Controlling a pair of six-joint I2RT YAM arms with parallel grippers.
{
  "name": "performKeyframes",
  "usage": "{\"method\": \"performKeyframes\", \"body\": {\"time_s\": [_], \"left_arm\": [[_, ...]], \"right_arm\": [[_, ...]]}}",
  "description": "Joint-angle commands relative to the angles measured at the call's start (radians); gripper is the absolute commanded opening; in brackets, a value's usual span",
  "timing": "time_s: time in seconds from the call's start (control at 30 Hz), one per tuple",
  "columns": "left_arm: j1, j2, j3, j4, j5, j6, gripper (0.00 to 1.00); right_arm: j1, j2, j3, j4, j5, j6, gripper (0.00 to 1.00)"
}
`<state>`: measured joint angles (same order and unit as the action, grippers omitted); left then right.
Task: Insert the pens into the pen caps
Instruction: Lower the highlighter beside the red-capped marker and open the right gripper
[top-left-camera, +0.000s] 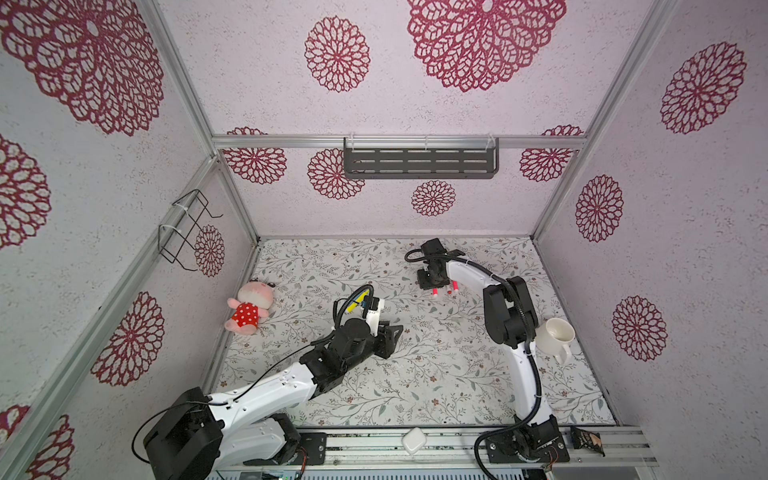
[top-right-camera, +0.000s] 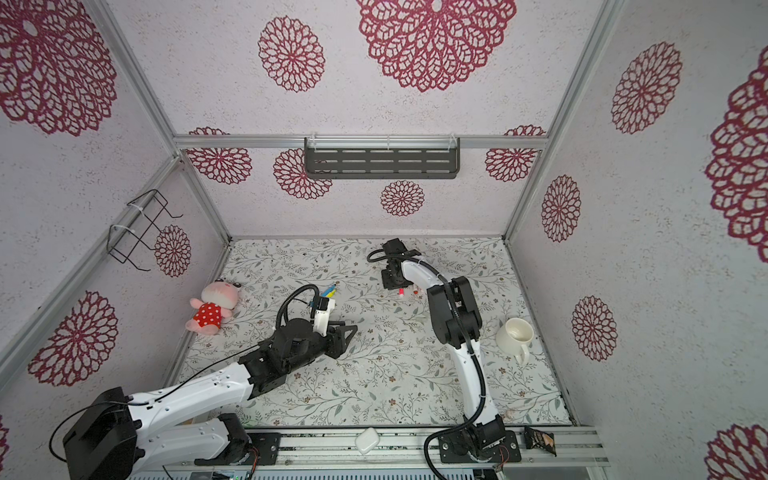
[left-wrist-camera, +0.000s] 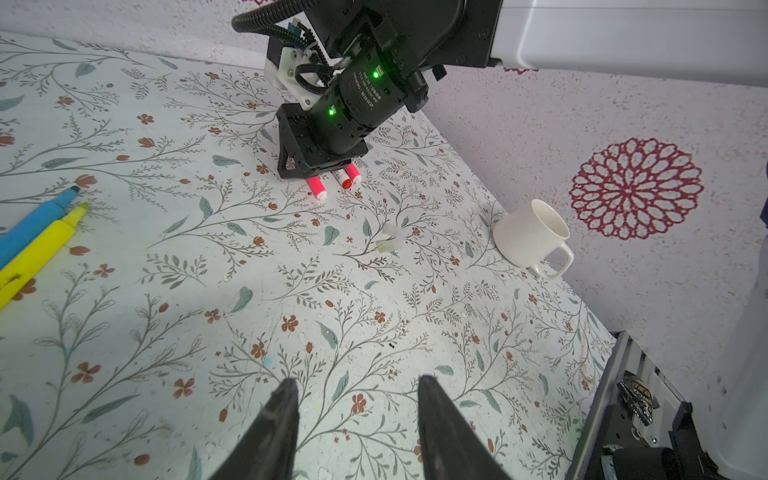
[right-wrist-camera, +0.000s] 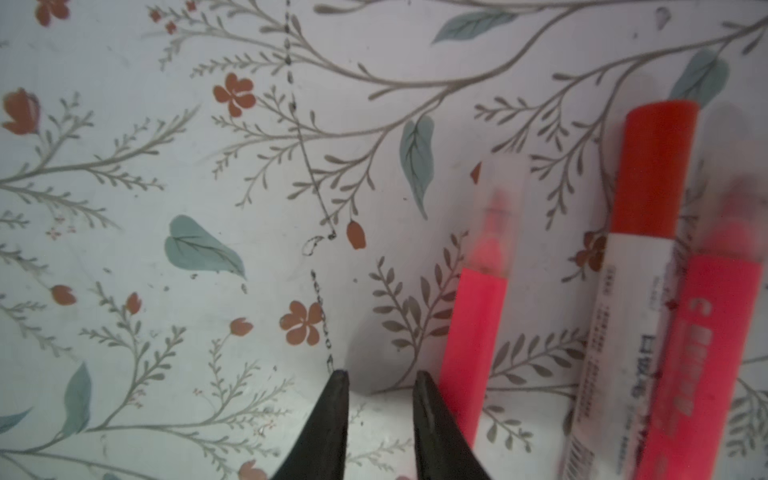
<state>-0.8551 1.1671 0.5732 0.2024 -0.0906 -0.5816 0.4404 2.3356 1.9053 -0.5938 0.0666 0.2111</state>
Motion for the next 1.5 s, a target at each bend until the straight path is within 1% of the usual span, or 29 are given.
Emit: {"method": "performKeyframes", "body": {"time_s": [0.0,0.2,0.33,0.83,1.07,1.27,1.47], "left_arm": [[0.002,-0.016,-0.002,-0.007,-0.012,-0.006,0.49],[0.002,-0.032,-0.013,-0.01,-0.017,-0.011,0.49],[0.002,-0.04,-0.016,-0.01,-0.015,-0.012,0.49],[0.002,-0.051,-0.018,-0.019,-0.015,-0.011,0.49],[0.002,-0.044,-0.004,-0.025,-0.015,-0.011,0.49],[0.002,-0.041,0.002,-0.029,-0.012,-0.012,0.49],[0.002,-0.042,0.004,-0.032,-0.014,-0.013,0.49]], "right_arm": [[0.002,0.004,0.045,-0.039,0.059,0.018,0.29],[-0.009,0.012,0.04,-0.041,0.103,0.036,0.28],[-0.029,0.029,0.05,-0.031,0.079,0.065,0.29],[-0.046,0.029,0.096,-0.031,0.122,0.118,0.29],[-0.059,0.071,0.156,-0.075,0.099,0.106,0.3],[-0.061,0.075,0.148,-0.063,0.078,0.112,0.3],[-0.06,0.051,0.13,-0.049,0.113,0.116,0.3]]}}
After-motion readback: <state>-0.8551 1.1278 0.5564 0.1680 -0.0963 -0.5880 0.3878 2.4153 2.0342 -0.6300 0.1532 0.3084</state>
